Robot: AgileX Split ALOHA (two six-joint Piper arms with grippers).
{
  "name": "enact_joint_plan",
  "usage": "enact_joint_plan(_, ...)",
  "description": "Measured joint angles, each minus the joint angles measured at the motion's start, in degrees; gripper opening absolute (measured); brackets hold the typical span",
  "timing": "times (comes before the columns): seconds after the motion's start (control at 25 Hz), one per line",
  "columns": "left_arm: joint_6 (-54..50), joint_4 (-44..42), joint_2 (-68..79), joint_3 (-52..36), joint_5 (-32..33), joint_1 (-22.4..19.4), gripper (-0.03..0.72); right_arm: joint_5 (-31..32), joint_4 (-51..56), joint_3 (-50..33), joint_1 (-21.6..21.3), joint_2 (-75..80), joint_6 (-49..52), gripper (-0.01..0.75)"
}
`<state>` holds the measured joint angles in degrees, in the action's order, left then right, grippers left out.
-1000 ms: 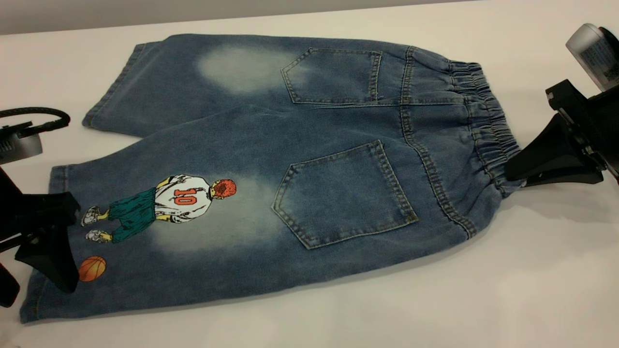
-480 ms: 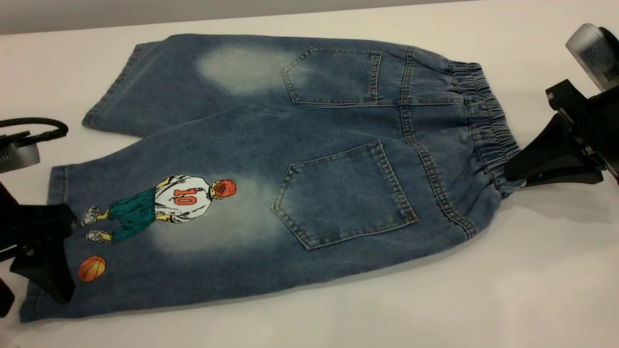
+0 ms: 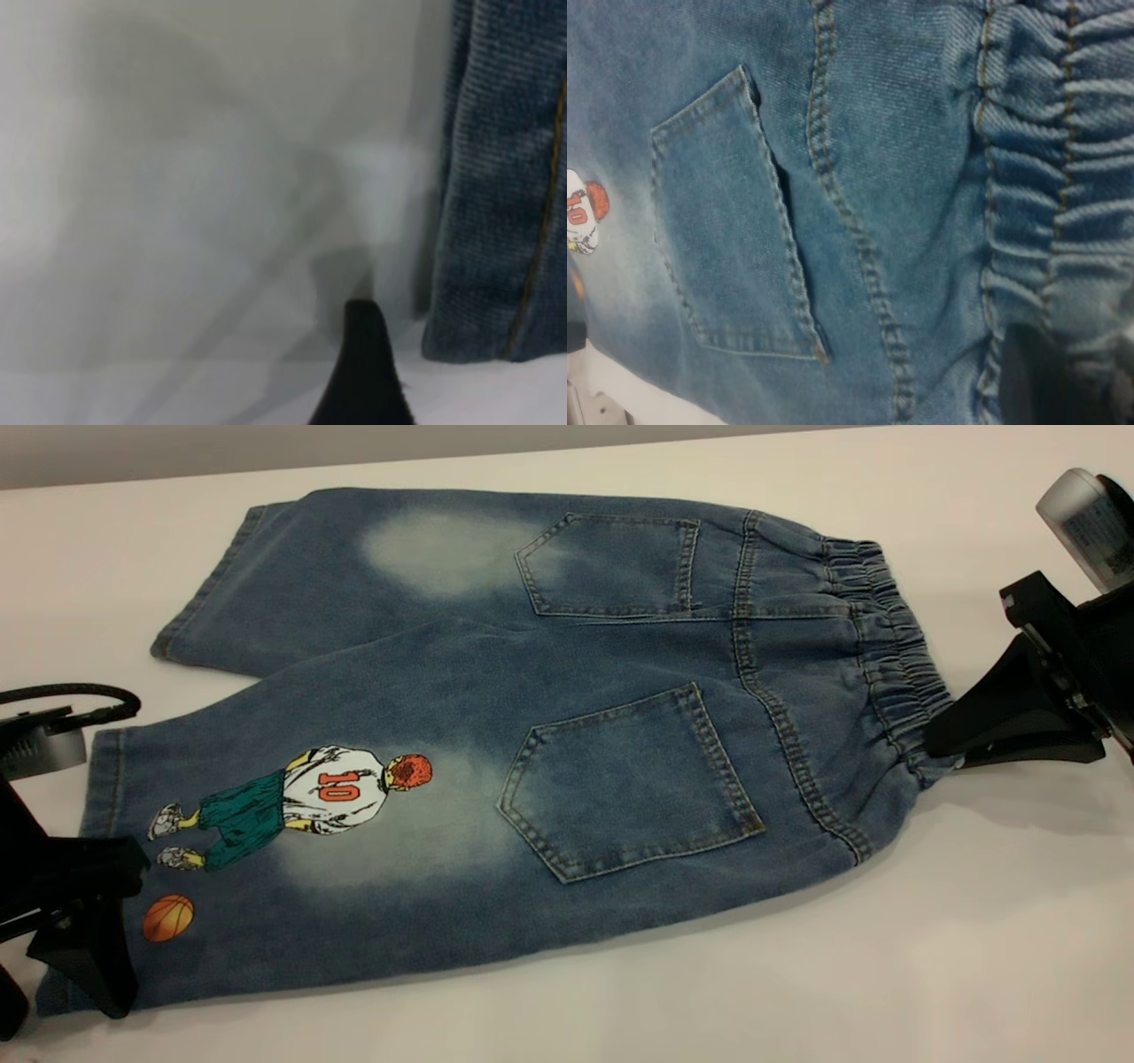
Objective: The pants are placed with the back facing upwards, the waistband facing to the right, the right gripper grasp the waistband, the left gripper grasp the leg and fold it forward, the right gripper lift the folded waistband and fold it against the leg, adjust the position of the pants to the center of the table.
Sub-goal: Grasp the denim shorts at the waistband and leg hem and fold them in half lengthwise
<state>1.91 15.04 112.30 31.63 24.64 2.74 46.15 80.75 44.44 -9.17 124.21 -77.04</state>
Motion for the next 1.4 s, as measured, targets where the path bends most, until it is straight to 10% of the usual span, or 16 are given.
enact_joint_plan(0.2,-0.15,0.11,0.0,-0.09,-1.84,0.13,0.435,0.0,0.0,0.0,0.0,0.0,0.0,0.029)
enact_joint_plan(0.48,2.37,0.11,-0.06,0.27,-7.53,0.28,0.083,0.06,0.0,0.0,0.0,-0.13,0.04,0.029)
enact_joint_plan(1.4,5.66,3.01,-26.67,0.45,0.1,3.83,0.076,3.37,-0.04,0.14,0.0,-11.32,2.02,0.029)
